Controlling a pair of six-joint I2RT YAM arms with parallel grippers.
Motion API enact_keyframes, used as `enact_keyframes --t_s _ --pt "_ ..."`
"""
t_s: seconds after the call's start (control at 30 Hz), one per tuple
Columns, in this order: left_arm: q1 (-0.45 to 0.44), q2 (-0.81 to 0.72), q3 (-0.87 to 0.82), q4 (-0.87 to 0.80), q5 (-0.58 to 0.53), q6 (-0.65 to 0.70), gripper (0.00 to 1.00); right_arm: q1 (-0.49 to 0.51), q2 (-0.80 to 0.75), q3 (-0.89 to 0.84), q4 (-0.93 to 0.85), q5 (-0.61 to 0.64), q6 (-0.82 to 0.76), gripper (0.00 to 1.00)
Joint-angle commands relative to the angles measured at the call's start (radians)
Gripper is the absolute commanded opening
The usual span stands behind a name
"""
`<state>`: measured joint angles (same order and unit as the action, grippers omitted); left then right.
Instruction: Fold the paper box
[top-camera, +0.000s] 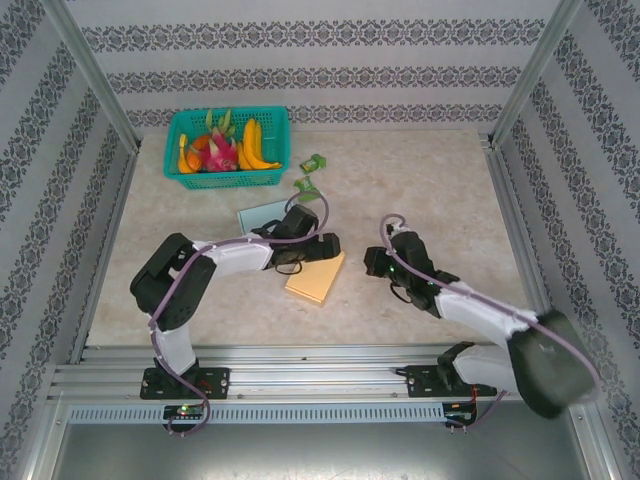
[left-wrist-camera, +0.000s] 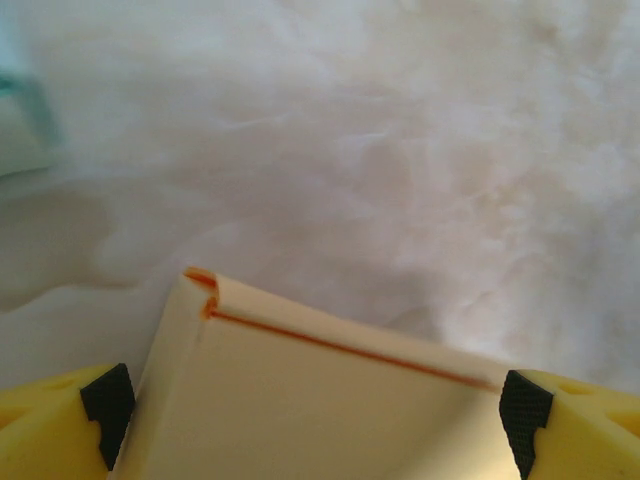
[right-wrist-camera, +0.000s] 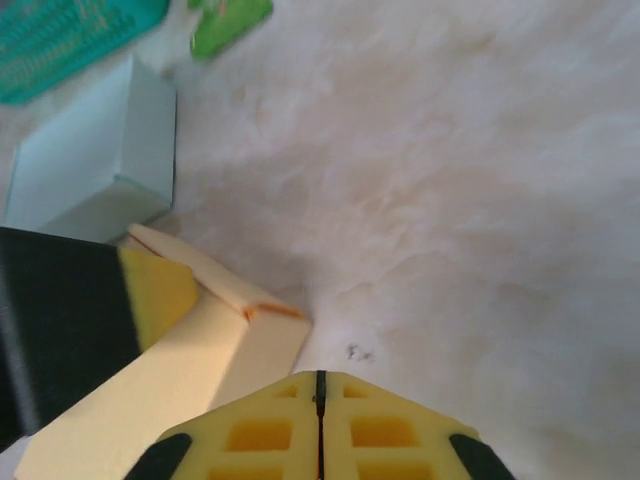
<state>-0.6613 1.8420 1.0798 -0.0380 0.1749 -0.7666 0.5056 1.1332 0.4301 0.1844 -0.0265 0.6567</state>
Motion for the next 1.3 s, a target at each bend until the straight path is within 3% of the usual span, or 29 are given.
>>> enact_keyframes --t_s 0.0,0.07,0.13,0.23,0.3,0.37,0.53,0.63,0.8,1.1,1.2,1.27 --pt "-0.048 0.034 0.106 0.046 0.122 0.023 0.95 -0.012 -0.182 -0.066 -0.047 0.158 -0.067 0.25" --pt "-0.079 0.029 0.140 0.029 0.111 0.063 0.95 -0.017 -0.301 -0.119 -0.056 0.180 -0.092 0.40" --pt "-0.093 -0.014 0.140 -0.019 0.034 0.085 0.95 -0.024 -0.407 -0.158 -0.066 0.203 -0.115 0.49" --pt "-0.093 -0.119 0.100 -0.179 -0.180 0.018 0.96 -0.033 -0.480 -0.192 -0.058 0.195 -0.136 0.54" --pt "-0.093 -0.177 0.053 -0.282 -0.263 -0.060 0.95 -0.035 -0.459 -0.183 -0.055 0.162 -0.160 0.57" --pt "-0.093 -0.225 -0.022 -0.305 -0.259 -0.128 0.95 -0.035 -0.394 -0.155 -0.052 0.125 -0.181 0.60" --pt "-0.108 -0.327 -0.271 -0.111 -0.152 -0.244 0.93 -0.035 -0.142 -0.034 -0.021 -0.030 -0.222 0.61" --pt "-0.142 -0.366 -0.332 -0.052 -0.153 -0.274 0.93 -0.027 -0.020 0.018 0.007 -0.103 -0.247 0.61" --pt "-0.195 -0.385 -0.329 -0.061 -0.222 -0.284 0.93 -0.015 0.106 0.068 0.008 -0.125 -0.277 0.62" --pt "-0.199 -0.239 -0.274 0.026 -0.160 -0.304 0.87 -0.013 0.262 0.077 0.041 -0.162 -0.269 0.62" --pt "-0.199 -0.203 -0.226 0.025 -0.157 -0.297 0.84 -0.011 0.311 0.068 0.086 -0.216 -0.249 0.59" --pt "-0.198 -0.176 -0.180 0.010 -0.162 -0.284 0.82 -0.013 0.331 0.053 0.137 -0.244 -0.227 0.52"
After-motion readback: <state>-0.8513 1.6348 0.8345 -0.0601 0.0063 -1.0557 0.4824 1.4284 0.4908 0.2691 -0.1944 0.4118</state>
